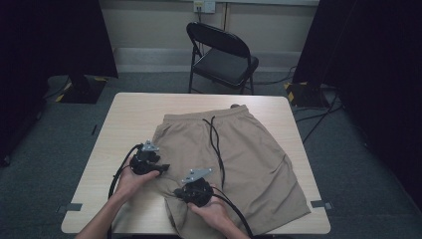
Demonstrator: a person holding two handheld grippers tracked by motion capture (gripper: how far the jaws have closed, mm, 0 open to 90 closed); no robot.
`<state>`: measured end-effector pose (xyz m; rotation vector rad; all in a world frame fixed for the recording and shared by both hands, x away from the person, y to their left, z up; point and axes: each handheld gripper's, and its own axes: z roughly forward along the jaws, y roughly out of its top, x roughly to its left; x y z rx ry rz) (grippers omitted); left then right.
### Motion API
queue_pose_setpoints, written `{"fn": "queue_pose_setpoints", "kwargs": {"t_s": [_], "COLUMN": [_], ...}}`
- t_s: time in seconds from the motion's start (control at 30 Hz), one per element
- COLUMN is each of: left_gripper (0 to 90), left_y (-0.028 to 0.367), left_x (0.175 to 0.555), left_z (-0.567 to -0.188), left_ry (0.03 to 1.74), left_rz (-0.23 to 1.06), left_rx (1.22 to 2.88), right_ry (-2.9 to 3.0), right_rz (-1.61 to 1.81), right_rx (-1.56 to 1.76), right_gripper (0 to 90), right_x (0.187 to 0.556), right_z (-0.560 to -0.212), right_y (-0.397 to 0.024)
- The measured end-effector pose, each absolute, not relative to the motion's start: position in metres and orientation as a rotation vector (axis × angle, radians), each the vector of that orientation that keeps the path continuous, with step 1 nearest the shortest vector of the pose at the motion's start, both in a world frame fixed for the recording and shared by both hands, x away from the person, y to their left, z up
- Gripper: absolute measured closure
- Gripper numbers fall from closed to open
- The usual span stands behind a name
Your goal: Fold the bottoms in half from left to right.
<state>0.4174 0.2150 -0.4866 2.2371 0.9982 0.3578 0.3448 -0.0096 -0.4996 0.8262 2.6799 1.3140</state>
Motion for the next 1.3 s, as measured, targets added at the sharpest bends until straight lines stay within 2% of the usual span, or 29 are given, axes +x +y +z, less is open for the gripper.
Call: {"fn": "queue_pose_setpoints", "kwargs": {"t_s": [0.3,0.4,0.47,0.53,0.63,0.8,0.83,0.9,0.93,0.97,1.3], "left_gripper": [46.0,49.1,45.6,41.5,40.4,38.7,40.7,40.9,48.5,51.7,48.7], "left_y": [0.229,0.234,0.238,0.240,0.251,0.264,0.267,0.268,0.268,0.268,0.263], "left_x": [0.405,0.409,0.413,0.416,0.426,0.448,0.458,0.464,0.475,0.475,0.516], "left_z": [-0.484,-0.483,-0.482,-0.479,-0.470,-0.462,-0.462,-0.463,-0.466,-0.466,-0.478], "left_ry": [1.021,1.021,1.044,1.056,1.095,1.165,1.186,1.189,1.189,1.189,1.267], "left_rz": [0.352,0.316,0.260,0.269,0.268,0.329,0.344,0.348,0.333,0.333,0.383], "left_rx": [2.261,2.257,2.234,2.207,2.053,1.978,1.947,1.926,1.914,1.914,1.898], "right_ry": [2.701,2.716,2.716,2.717,2.717,2.722,2.722,2.723,2.724,2.724,2.722], "right_rz": [1.347,1.351,1.348,1.354,1.351,1.354,1.354,1.354,1.354,1.354,1.352], "right_rx": [0.794,0.787,0.775,0.782,0.767,0.766,0.765,0.764,0.763,0.763,0.752], "right_gripper": [89.6,89.6,89.6,89.6,89.6,89.6,89.6,89.6,89.6,89.6,89.6], "right_x": [0.330,0.330,0.329,0.330,0.329,0.330,0.330,0.330,0.330,0.330,0.330], "right_z": [-0.501,-0.501,-0.501,-0.501,-0.501,-0.501,-0.501,-0.501,-0.501,-0.501,-0.501], "right_y": [0.002,0.009,0.011,0.011,0.011,0.011,0.011,0.011,0.011,0.011,0.010]}}
